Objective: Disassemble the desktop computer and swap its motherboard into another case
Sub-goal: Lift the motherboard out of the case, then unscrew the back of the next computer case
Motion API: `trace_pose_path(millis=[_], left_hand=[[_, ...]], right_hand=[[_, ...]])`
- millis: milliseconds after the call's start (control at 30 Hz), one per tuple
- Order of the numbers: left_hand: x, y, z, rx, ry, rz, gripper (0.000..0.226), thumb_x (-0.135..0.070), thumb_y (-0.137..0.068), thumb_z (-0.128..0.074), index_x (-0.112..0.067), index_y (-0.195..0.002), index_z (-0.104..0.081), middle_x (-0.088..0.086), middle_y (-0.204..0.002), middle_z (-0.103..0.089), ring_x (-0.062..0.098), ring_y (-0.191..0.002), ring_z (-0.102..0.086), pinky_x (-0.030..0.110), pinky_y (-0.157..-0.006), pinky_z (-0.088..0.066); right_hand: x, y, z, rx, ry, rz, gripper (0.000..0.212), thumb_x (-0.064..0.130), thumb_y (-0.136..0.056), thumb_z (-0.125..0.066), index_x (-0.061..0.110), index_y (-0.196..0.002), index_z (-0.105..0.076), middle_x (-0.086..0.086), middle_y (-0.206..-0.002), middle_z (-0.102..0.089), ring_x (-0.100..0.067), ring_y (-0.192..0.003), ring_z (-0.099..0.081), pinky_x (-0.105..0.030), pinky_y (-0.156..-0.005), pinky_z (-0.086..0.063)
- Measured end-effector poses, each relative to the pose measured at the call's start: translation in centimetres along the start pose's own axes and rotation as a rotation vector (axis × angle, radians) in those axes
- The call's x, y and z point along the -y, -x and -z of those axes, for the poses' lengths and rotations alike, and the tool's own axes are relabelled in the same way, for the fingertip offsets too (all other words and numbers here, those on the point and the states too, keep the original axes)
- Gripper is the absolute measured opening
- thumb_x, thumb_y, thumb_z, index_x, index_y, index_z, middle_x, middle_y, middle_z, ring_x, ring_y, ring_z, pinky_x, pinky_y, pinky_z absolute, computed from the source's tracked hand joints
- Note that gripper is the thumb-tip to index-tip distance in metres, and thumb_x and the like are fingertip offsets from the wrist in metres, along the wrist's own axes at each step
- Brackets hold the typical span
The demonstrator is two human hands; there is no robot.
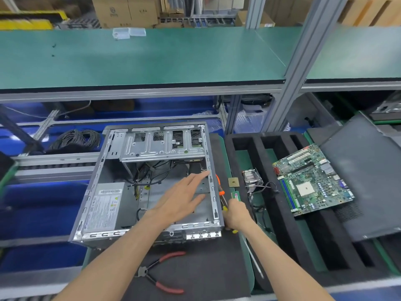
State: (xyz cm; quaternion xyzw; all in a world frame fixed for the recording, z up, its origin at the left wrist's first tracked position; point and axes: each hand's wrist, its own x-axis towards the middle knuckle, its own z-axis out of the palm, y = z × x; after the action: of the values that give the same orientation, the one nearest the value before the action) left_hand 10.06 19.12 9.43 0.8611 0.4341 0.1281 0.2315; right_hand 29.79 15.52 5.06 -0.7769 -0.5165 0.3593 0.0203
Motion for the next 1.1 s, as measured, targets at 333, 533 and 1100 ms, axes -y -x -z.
trace_pose_path(millis=[333,533,1100], left_hand=[[-1.5,2.5,0.9,-0.064,-0.024,0.057,0.045,-0.041,-0.104,-0.042,-0.034,-0.148,-0.038,-0.013,-0.133,-0.047,0.012,-0.104,-0.057,0.041,-0.093,-0.049],[-2.8,6.8,-0.2,-0.438,-0.316,-0.231,0.012,-0.023,-0.097,-0.055,-0.013,-0.104,-0.058,0.003,-0.109,-0.055,0.025,-0.095,-0.051,0.042,-0.082,-0.044],[1.8,18.1,-10.2,-0.099,-0.329,0.533,0.029,-0.037,-0.092,-0.066,-0.012,-0.105,-0.06,0.01,-0.106,-0.06,0.035,-0.102,-0.054,0.046,-0.08,-0.045]], right_hand=[[-3.3,2.9,1.2,-0.2,-0.268,0.03,0.016,0.02,-0.092,-0.056,0.004,-0.091,-0.053,-0.015,-0.091,-0.061,-0.034,-0.083,-0.055,-0.037,-0.067,-0.04],[-5.2,6.4,2.3,-0.366,-0.28,0.232,0.024,0.022,-0.098,-0.048,0.015,-0.077,-0.039,-0.011,-0.074,-0.057,-0.036,-0.071,-0.052,-0.043,-0.065,-0.043],[-6.0,14.6,-1.8,-0.302,0.002,0.723,0.028,0.043,-0.1,-0.051,0.02,-0.085,-0.051,0.005,-0.051,-0.043,-0.032,-0.057,-0.048,-0.039,-0.054,-0.044]])
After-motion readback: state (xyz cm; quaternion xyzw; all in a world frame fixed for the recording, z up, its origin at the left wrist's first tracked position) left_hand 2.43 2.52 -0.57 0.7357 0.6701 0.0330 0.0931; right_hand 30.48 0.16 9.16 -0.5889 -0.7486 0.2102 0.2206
